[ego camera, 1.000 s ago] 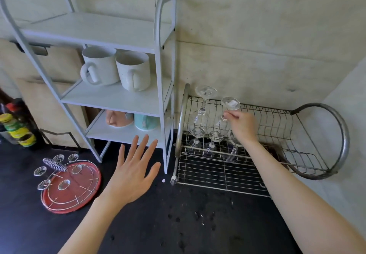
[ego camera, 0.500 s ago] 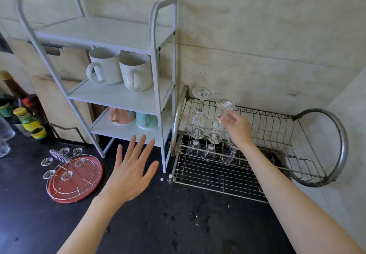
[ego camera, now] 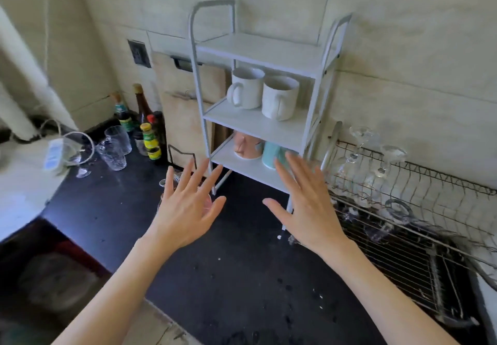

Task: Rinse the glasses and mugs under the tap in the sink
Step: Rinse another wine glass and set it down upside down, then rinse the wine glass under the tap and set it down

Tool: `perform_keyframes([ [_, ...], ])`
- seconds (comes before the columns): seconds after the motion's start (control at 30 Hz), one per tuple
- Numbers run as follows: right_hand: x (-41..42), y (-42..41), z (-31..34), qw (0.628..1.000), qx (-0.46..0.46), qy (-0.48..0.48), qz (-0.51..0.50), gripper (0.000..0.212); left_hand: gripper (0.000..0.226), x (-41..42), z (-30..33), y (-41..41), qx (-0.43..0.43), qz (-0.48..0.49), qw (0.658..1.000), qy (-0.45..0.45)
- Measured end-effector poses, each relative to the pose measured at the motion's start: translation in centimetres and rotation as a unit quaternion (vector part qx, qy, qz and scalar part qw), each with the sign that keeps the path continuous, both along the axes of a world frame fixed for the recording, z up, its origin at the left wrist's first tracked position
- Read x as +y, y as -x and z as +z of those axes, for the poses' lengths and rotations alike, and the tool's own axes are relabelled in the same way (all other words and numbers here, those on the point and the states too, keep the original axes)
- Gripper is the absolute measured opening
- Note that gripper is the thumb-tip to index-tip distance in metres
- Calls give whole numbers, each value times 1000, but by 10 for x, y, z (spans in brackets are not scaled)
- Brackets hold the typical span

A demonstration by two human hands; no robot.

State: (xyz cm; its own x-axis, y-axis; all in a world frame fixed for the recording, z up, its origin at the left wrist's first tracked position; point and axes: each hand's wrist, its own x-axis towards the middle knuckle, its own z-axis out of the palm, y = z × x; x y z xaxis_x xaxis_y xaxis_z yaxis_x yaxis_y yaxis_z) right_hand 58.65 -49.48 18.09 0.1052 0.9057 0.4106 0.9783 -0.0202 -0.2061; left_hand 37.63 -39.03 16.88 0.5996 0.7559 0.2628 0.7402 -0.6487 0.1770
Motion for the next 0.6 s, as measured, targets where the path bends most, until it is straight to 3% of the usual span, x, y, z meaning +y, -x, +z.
perform_keyframes([
  [0.33,121,213,-5,985,-2,61,161,77,74,32,-22,232,23,186,982,34],
  [0.6,200,353,-41,980,40,101,168,81,78,85,-27,387,51,241,965,88],
])
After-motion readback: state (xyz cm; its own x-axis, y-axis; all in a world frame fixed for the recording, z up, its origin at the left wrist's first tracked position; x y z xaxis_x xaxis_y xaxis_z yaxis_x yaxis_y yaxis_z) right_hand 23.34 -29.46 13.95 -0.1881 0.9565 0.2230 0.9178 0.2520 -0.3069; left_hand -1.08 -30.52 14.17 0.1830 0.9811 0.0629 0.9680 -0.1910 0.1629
